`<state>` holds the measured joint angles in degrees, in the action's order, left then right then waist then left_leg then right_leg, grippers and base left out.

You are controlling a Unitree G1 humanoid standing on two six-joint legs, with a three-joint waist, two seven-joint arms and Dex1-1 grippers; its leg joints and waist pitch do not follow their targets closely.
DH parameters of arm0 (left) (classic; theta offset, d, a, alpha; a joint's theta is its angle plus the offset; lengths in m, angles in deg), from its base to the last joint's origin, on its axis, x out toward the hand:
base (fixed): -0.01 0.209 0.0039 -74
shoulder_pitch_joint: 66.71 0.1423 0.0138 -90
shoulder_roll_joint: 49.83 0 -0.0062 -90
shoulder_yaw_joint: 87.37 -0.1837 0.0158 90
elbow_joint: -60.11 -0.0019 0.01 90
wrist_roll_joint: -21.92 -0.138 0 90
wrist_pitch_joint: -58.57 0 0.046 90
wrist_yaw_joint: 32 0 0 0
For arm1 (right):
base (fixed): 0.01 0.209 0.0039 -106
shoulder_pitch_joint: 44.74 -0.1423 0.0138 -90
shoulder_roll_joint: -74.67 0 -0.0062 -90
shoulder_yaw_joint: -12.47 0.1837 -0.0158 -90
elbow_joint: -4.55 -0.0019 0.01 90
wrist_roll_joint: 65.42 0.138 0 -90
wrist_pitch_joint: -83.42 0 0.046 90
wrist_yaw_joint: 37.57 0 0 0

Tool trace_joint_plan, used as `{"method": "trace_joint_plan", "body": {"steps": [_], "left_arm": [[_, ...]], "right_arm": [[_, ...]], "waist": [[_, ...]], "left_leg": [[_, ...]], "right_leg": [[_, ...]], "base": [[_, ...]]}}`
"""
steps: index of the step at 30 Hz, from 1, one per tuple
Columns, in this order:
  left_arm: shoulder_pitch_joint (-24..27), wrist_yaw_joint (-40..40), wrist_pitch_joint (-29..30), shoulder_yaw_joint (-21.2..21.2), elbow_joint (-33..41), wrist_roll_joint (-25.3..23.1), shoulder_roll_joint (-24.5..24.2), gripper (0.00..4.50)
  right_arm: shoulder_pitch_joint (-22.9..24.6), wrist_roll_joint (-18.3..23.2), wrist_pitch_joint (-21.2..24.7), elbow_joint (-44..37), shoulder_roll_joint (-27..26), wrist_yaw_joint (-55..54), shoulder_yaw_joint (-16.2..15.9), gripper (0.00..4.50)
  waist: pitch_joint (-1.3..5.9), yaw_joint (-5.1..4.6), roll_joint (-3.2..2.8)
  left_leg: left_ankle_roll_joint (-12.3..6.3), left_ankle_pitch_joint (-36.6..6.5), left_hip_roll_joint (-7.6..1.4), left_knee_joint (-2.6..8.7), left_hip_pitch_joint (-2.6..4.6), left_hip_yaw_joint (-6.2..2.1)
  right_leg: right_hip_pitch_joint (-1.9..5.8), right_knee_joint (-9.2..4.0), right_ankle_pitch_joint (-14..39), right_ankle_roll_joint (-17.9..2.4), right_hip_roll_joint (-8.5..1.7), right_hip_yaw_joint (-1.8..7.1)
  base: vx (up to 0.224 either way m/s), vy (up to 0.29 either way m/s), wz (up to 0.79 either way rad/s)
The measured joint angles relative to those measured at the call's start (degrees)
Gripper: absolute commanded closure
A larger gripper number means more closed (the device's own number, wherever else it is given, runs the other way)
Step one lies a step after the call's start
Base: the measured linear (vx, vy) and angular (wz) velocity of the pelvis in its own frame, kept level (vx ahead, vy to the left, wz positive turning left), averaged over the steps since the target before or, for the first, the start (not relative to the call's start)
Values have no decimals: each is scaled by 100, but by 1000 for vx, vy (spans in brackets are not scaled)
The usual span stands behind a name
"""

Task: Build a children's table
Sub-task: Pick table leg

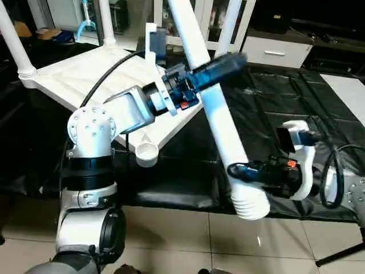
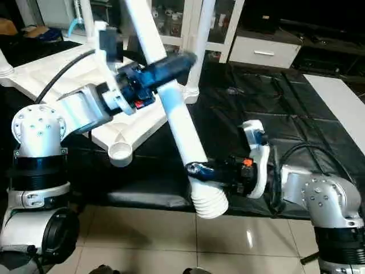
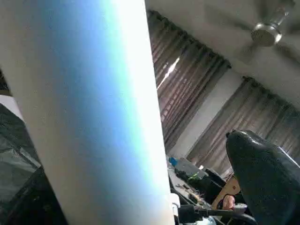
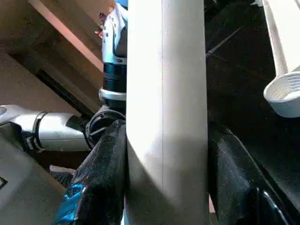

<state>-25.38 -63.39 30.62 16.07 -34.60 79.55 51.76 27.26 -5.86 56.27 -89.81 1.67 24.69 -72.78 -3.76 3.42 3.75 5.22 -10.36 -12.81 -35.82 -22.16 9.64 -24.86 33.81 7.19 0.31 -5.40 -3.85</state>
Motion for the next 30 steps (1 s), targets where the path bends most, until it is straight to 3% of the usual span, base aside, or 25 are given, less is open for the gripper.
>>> {"method": "trace_joint_plan", "body": {"steps": [7, 9, 17, 19, 30], "left_arm": [[-1, 185, 3, 138, -187, 29, 15, 82], [-1, 188, -9, 144, -214, 28, 12, 121], [-58, 289, -120, 215, -462, 18, 53, 176], [-78, 300, -147, 219, -470, 18, 62, 209], [-80, 374, -269, 255, -511, 8, 77, 277]], "right_arm": [[-9, -175, -201, 61, 8, 65, -71, 264], [-11, -187, -232, 67, 12, 75, -73, 264], [-40, -316, -338, 118, 13, 108, -79, 264], [-64, -325, -367, 130, 13, 133, -78, 264], [-70, -373, -461, 128, 12, 143, -79, 264]], "waist": [[1, -6, -1], [1, -3, -1], [1, -4, -1], [1, -5, -1], [0, -4, -4]], "left_leg": [[0, 0, -1, 0, -2, -1], [0, 0, -1, 0, -2, -1], [0, 0, -1, 0, -2, -1], [0, 0, -1, 0, -2, -1], [0, 0, -1, 0, 0, -1]], "right_leg": [[-2, 0, 0, 0, 1, -3], [-1, 0, 0, 0, 0, -2], [-1, 3, 0, 0, 1, -1], [-1, 3, 0, 0, 0, -1], [-1, 5, -1, -1, 1, 0]], "base": [[0, 0, 0], [0, 0, 0], [0, 0, 0], [0, 0, 0], [0, 0, 0]]}}
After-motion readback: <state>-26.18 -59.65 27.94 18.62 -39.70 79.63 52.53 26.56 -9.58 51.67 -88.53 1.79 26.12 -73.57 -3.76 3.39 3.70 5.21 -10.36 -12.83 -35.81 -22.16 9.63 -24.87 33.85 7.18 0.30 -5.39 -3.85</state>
